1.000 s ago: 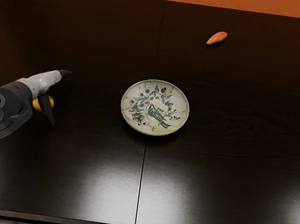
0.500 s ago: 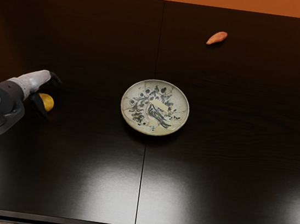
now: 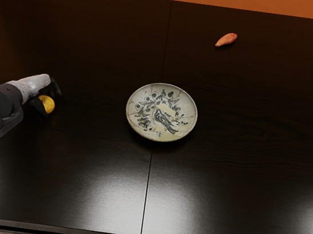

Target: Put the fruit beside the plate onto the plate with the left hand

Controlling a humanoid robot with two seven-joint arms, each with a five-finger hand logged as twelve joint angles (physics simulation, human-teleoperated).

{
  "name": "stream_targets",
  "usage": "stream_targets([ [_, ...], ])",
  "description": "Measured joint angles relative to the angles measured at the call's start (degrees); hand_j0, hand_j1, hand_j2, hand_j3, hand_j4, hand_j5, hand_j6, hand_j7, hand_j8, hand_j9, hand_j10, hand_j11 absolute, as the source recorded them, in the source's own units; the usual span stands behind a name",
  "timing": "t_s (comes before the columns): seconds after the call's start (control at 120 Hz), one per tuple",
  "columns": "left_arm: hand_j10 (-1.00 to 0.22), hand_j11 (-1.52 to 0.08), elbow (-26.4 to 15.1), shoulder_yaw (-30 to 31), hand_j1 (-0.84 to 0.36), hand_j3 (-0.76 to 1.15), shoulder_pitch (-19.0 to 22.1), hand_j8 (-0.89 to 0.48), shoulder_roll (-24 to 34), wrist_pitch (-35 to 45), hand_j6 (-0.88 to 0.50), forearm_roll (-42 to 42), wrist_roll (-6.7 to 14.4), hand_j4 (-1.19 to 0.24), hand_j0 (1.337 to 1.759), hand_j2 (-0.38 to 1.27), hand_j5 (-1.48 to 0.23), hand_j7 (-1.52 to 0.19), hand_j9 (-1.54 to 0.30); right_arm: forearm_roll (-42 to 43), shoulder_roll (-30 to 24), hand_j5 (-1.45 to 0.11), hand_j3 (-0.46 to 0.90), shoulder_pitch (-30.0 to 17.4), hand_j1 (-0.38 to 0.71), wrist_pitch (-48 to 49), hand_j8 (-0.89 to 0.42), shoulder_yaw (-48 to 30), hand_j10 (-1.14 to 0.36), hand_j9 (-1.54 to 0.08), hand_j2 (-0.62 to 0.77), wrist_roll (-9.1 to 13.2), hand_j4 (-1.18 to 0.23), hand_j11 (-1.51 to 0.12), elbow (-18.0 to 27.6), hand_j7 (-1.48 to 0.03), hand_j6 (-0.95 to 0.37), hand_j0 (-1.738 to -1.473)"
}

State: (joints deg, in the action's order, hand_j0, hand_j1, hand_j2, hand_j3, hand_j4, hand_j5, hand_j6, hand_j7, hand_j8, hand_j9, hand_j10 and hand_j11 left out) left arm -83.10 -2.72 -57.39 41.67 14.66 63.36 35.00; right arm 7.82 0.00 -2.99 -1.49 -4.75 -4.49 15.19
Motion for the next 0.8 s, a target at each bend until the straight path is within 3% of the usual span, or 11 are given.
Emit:
stream_targets([
  [0.6,-0.57,-0.81,1.4,-0.3,-0.26,-0.01,-0.1,-0.36,-0.3,-3.8,-0.46,-1.2,0.0,-0.64,1.649,0.00,-0.71,-0.76,-0.83,0.0,0.0,-0.02,0.00,0.0,-0.33,0.0,-0.01,0.0,-0.02,-0.02,0.00,0.0,-0.01,-0.02,0.0,-0.02,-0.01,-1.658],
  [0.742,-0.50,-0.86,2.2,-0.7,-0.34,-0.13,-1.1,-0.23,-0.1,-7.0,-0.33,-4.1,-0.2,-0.70,1.662,0.15,-0.74,-0.90,-0.97,0.0,0.0,-0.02,0.00,0.0,-0.33,0.0,-0.01,0.0,-0.01,-0.02,0.00,0.0,-0.01,-0.02,0.0,-0.02,-0.01,-1.658],
  [0.8,-0.52,-0.87,2.4,-1.1,-0.34,-0.10,-2.5,-0.29,0.0,-8.3,-0.37,-6.2,-0.1,-0.70,1.657,0.19,-0.78,-0.90,-0.93,0.0,0.0,-0.02,0.00,0.0,-0.33,0.0,-0.01,0.0,-0.01,-0.02,0.00,0.0,-0.01,-0.02,0.0,-0.02,-0.01,-1.658],
])
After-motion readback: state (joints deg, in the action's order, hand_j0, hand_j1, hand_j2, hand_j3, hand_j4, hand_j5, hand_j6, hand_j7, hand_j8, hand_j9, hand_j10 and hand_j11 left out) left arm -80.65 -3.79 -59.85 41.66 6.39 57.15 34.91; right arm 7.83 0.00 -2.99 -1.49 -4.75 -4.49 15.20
